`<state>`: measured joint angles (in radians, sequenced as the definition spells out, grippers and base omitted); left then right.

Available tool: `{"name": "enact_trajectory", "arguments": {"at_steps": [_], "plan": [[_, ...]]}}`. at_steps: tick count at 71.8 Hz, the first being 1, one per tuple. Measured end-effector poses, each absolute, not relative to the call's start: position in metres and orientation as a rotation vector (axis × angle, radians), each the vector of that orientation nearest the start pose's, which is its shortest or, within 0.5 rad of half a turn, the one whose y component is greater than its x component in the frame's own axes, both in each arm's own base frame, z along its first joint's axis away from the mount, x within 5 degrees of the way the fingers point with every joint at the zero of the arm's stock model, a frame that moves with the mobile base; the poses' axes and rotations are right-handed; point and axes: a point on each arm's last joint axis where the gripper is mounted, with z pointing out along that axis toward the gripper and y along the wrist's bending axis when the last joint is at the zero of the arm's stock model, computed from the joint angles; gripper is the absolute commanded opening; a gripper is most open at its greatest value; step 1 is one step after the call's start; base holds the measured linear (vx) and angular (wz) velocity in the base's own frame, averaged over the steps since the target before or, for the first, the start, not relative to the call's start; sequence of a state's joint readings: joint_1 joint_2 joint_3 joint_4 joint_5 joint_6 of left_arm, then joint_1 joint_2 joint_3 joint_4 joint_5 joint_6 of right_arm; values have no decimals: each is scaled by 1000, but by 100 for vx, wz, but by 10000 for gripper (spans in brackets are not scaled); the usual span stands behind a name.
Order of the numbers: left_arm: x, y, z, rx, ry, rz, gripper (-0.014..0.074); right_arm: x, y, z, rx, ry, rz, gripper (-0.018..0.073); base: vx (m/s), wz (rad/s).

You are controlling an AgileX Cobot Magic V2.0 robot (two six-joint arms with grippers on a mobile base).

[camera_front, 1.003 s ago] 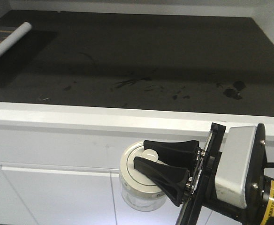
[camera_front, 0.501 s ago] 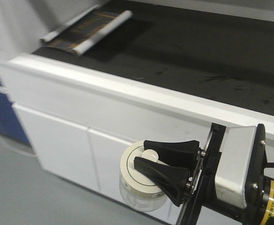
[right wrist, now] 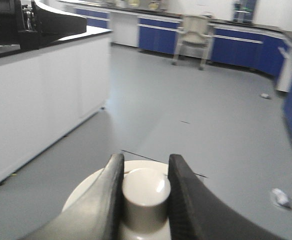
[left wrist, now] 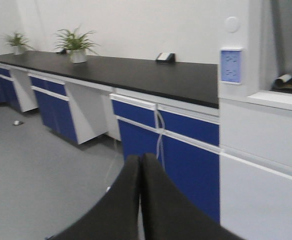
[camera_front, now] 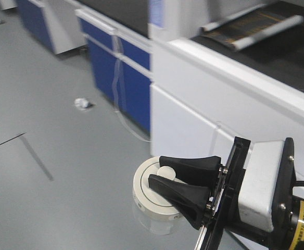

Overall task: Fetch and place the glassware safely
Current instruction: 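Turn the base away from the hood holding the jar in the right gripper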

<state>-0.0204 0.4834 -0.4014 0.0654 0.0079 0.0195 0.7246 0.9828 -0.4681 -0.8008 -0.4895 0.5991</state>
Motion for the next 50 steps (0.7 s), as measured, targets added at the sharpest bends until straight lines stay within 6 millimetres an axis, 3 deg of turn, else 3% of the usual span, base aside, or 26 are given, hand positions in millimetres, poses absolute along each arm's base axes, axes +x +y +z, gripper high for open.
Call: {"name": "enact_trajectory", "arguments": {"at_steps": [29, 50], "plan": [[110, -2, 311, 82, 1572, 51, -7, 128, 154, 289, -943, 1402, 725, -3, -9, 83], [110, -2, 311, 82, 1572, 51, -7, 128, 154, 289, -943, 1402, 725, -3, 0, 45]]}}
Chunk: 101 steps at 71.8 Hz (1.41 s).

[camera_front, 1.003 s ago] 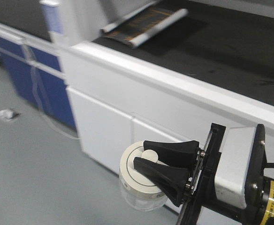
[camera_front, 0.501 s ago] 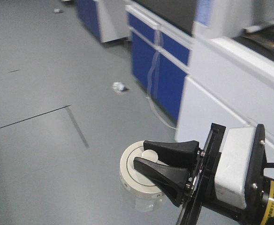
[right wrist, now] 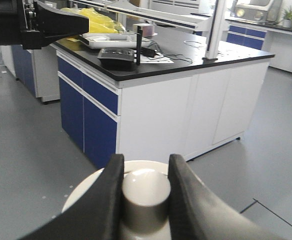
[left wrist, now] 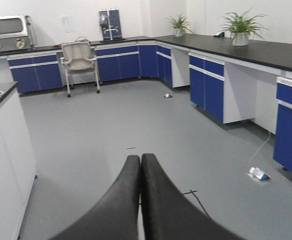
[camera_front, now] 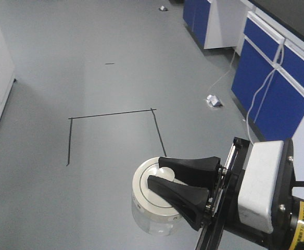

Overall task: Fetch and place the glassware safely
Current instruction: 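Turn the base away from the hood holding the jar in the right gripper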

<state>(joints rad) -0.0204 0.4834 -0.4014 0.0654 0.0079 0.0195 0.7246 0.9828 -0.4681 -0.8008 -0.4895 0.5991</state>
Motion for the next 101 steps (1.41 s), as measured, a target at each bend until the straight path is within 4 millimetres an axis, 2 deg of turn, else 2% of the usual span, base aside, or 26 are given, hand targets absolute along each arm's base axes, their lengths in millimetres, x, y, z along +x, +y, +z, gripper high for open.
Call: {"name": "enact_trajectory", "arguments": {"at_steps": [54, 101], "plan": [[110, -2, 311, 82, 1572, 51, -7, 128, 154, 289, -943, 1402, 725, -3, 11, 12], [110, -2, 311, 82, 1572, 51, -7, 128, 154, 289, -943, 1401, 726, -3, 35, -2]]}}
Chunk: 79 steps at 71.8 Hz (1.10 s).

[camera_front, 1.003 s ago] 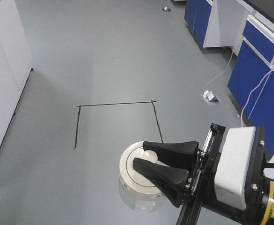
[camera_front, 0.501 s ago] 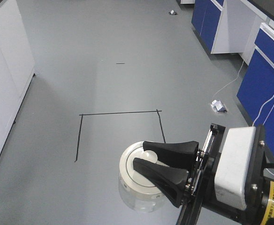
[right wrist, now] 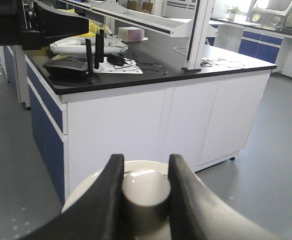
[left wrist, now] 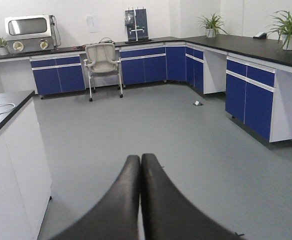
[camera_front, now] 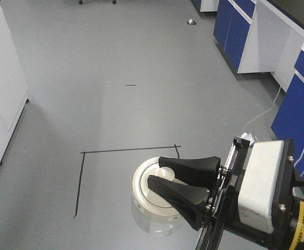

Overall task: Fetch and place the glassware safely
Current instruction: 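Turn the base away from the hood holding the jar in the right gripper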

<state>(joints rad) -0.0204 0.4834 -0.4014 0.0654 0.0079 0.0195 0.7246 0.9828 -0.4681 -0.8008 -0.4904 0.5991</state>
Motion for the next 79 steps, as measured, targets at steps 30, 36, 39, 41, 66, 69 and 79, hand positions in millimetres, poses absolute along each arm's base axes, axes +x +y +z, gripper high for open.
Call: {"name": "enact_trajectory", "arguments": {"at_steps": [30, 36, 39, 41, 66, 69, 79], "plan": [[110, -2, 311, 82, 1572, 51, -7, 128, 154, 289, -943, 1402, 725, -3, 42, -1], [110, -2, 311, 82, 1572, 51, -7, 128, 154, 289, -943, 1402, 725, -3, 41, 4], [110, -2, 311, 82, 1572, 51, -7, 128, 154, 289, -943, 1402, 725, -3, 42, 6], [110, -2, 311, 82, 1572, 51, -7, 128, 154, 289, -943, 1402, 725, -3, 42, 6], [110, -2, 311, 82, 1572, 51, -7, 128, 154, 289, -943, 1402, 725, -3, 45, 14], [110, -2, 311, 82, 1572, 51, -7, 128, 154, 289, -943, 1402, 725, -3, 47, 22], [110, -2, 311, 82, 1572, 51, -7, 128, 154, 289, -943, 1401, 726, -3, 48, 15]]}}
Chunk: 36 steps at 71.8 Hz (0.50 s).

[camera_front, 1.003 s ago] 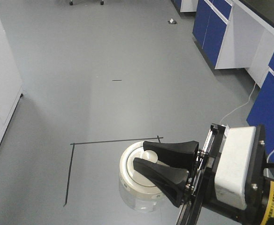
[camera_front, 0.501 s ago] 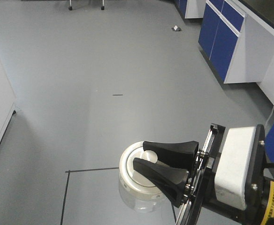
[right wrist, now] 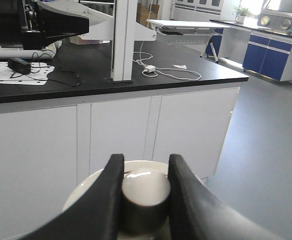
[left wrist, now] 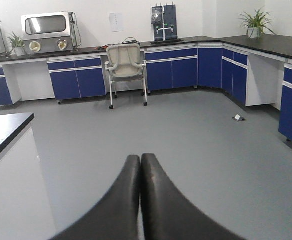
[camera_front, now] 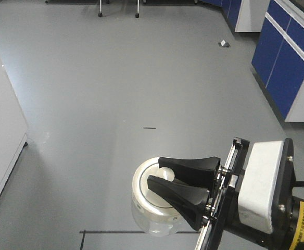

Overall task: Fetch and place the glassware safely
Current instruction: 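Turn the base away from the hood holding the jar in the right gripper, then drive across the lab floor toward the blue cabinets carrying the jar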

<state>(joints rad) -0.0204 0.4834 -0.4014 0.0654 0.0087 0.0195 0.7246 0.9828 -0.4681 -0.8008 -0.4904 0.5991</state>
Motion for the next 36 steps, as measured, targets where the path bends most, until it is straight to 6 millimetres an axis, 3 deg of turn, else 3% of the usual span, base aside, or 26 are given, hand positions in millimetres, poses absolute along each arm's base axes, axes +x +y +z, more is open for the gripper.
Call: {"name": "enact_trajectory", "arguments": {"at_steps": [36], "plan": [[110, -2, 311, 82, 1572, 51, -7, 128, 154, 289, -943, 1402, 725, -3, 50, -3]]}}
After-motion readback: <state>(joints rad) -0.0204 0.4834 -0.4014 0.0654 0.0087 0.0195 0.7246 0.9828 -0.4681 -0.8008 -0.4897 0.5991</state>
